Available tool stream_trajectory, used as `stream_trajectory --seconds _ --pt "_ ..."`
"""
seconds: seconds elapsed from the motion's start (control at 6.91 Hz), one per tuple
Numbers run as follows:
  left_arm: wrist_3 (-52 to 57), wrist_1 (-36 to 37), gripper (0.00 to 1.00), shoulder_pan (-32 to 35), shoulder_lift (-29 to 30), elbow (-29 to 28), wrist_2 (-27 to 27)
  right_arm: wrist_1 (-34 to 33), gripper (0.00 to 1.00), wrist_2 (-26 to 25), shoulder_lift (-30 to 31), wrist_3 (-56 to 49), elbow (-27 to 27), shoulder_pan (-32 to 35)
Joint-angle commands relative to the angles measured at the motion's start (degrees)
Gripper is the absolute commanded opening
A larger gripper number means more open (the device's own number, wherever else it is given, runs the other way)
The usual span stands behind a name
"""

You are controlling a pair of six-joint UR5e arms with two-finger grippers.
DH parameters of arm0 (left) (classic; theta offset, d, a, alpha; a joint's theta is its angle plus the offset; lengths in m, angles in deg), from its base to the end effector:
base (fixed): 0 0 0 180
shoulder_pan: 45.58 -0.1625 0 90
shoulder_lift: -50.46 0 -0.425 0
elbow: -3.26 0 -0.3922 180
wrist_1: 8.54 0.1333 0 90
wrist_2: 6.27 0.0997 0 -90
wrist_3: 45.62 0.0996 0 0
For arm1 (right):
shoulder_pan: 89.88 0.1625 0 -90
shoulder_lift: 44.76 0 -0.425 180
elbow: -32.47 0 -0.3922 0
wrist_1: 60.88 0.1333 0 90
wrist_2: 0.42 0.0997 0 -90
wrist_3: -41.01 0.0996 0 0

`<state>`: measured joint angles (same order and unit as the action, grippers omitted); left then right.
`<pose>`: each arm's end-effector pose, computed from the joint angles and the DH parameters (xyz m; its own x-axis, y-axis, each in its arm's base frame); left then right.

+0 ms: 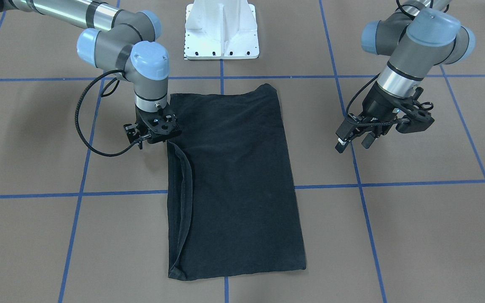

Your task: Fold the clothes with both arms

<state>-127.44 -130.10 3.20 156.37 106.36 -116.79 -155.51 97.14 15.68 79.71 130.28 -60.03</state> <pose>0.3146 -0.5084 0.3400 0.3921 -0.2453 -0.8866 0.4521 0.8908 -0.0466 -0.5114 -0.4321 0.3233 0.7930 -0.4369 0.4245 0.2994 0.8865 0.3529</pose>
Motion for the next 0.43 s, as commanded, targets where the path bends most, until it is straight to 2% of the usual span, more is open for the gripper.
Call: stream_trajectory --seconds 0.0,0.29 --pt "0.0 0.0 1.0 0.0 0.0 0.0 -0.05 -0.38 0.73 4.1 2.23 0.06 4.84 1.6" --pt "0.09 -0.09 1.0 0.0 0.0 -0.09 -0.05 -0.03 0.73 3.96 -0.91 0.76 4.24 2.4"
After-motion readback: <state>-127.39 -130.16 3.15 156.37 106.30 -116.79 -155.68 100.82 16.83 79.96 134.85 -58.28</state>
